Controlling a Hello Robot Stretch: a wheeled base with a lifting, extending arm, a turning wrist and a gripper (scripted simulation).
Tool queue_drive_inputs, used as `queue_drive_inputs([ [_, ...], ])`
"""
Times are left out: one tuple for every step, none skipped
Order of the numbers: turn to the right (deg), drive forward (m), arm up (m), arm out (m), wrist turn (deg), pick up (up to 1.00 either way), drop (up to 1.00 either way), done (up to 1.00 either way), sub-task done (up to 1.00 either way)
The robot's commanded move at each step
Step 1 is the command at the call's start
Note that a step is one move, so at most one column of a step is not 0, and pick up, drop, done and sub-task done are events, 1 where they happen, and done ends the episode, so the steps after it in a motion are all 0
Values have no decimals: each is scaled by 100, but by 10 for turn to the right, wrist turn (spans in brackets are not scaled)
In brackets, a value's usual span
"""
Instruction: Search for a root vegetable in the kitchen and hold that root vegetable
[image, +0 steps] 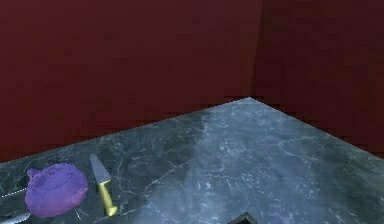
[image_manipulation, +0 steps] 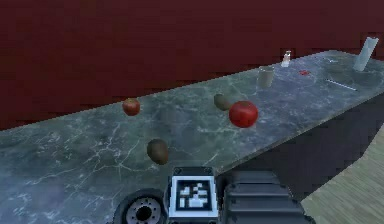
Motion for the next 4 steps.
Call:
queue_drive_inputs([
  [0, 0, 0, 18, 0, 0, 0, 0, 0],
  [0, 0, 0, 0, 450, 0, 0, 0, 0],
  [0, 0, 0, 0, 450, 0, 0, 0, 0],
  [0, 0, 0, 0, 450, 0, 0, 0, 0],
])
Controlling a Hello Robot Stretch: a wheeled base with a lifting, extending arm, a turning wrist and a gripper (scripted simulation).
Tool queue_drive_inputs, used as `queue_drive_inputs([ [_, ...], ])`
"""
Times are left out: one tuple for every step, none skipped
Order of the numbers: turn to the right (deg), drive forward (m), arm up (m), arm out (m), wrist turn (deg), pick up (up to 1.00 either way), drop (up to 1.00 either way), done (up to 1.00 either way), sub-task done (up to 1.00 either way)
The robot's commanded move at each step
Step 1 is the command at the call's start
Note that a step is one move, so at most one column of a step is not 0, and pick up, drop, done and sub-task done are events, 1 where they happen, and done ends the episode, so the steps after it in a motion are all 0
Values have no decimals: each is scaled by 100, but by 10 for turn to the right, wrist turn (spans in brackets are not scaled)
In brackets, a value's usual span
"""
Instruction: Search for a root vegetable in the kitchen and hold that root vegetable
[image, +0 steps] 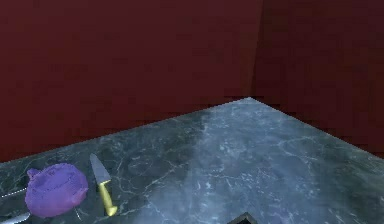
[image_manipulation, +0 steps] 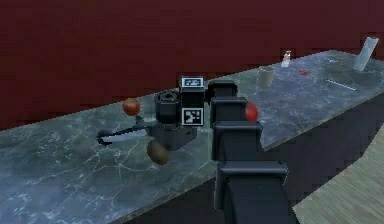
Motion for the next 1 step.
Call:
queue_drive_inputs([
  [0, 0, 0, 0, 240, 0, 0, 0, 0],
])
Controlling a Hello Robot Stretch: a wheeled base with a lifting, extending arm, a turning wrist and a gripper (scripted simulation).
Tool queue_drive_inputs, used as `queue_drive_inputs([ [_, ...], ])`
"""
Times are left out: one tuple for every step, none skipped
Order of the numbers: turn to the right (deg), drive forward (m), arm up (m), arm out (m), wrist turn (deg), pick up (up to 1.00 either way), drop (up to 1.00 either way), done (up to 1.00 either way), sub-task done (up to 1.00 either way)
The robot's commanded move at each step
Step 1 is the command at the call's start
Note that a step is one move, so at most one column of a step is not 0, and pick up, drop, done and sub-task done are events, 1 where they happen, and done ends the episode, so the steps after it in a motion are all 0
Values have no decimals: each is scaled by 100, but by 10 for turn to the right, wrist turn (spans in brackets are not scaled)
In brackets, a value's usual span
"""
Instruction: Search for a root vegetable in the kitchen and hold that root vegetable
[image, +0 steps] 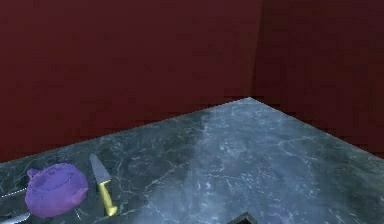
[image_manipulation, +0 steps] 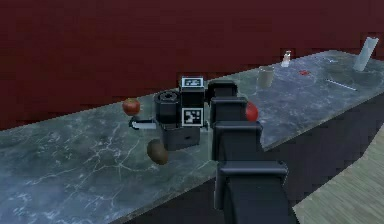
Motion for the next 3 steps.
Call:
queue_drive_inputs([
  [0, 0, -12, 0, 0, 0, 0, 0, 0],
  [0, 0, 0, 0, 0, 100, 0, 0, 0],
  [0, 0, 10, 0, 0, 0, 0, 0, 0],
])
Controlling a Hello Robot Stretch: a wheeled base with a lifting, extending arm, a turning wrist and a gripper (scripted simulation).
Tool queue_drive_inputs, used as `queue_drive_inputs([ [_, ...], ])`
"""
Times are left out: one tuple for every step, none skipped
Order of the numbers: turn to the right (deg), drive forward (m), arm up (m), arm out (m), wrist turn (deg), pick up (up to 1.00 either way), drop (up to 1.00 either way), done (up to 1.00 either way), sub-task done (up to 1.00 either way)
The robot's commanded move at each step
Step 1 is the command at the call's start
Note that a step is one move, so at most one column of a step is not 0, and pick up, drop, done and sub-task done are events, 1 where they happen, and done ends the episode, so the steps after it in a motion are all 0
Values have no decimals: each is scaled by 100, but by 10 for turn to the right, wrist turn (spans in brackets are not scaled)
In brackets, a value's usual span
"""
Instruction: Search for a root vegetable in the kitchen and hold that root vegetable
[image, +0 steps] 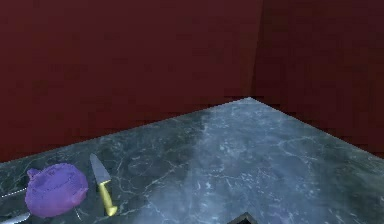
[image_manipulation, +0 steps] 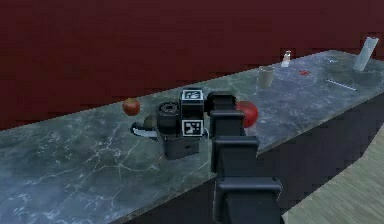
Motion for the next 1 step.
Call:
queue_drive_inputs([
  [0, 0, 0, 0, 0, 0, 0, 100, 0],
])
